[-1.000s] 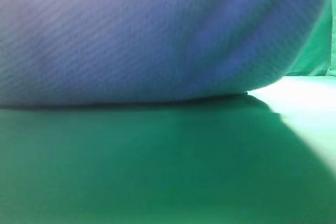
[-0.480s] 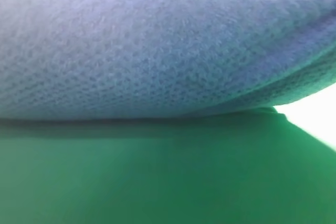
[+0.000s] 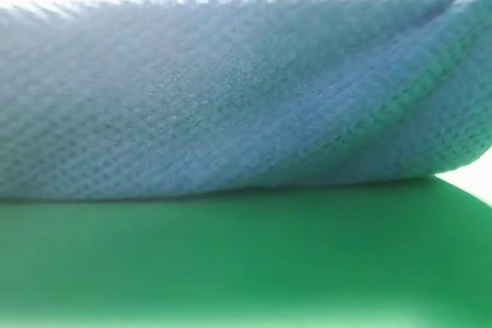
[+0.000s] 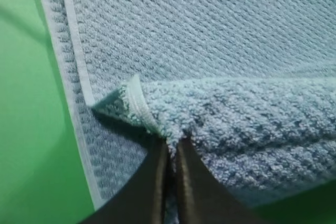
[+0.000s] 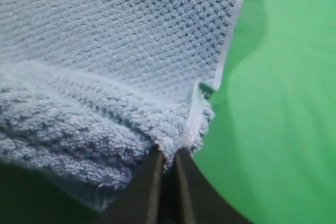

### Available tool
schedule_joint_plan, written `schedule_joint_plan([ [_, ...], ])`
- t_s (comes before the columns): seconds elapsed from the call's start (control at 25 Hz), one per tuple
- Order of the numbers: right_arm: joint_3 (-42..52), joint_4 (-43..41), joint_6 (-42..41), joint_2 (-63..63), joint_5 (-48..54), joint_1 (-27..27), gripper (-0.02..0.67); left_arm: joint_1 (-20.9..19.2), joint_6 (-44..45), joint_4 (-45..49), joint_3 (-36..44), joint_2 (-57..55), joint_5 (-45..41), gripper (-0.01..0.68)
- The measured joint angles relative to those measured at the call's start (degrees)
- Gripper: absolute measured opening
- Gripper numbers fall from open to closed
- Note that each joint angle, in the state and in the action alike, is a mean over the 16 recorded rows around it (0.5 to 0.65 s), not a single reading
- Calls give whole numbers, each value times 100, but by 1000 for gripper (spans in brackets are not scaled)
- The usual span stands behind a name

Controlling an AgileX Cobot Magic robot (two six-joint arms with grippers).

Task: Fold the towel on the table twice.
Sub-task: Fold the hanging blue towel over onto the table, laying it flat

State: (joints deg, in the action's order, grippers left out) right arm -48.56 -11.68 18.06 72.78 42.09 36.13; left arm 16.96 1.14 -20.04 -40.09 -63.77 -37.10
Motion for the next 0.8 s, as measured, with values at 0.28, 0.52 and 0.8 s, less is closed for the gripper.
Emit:
schedule_joint_plan([
  [0.28,-891,-174,-205,1204,-304,-474,0,0,-113,429,-1007,-1423,326,0],
  [0.52,-1623,-123,-521,2169,-684,-839,0,0,-307,879,-1638,-2154,594,0],
  [0.8,-2309,-84,-752,3015,-1005,-1023,0,0,-501,1256,-1912,-2613,929,0],
])
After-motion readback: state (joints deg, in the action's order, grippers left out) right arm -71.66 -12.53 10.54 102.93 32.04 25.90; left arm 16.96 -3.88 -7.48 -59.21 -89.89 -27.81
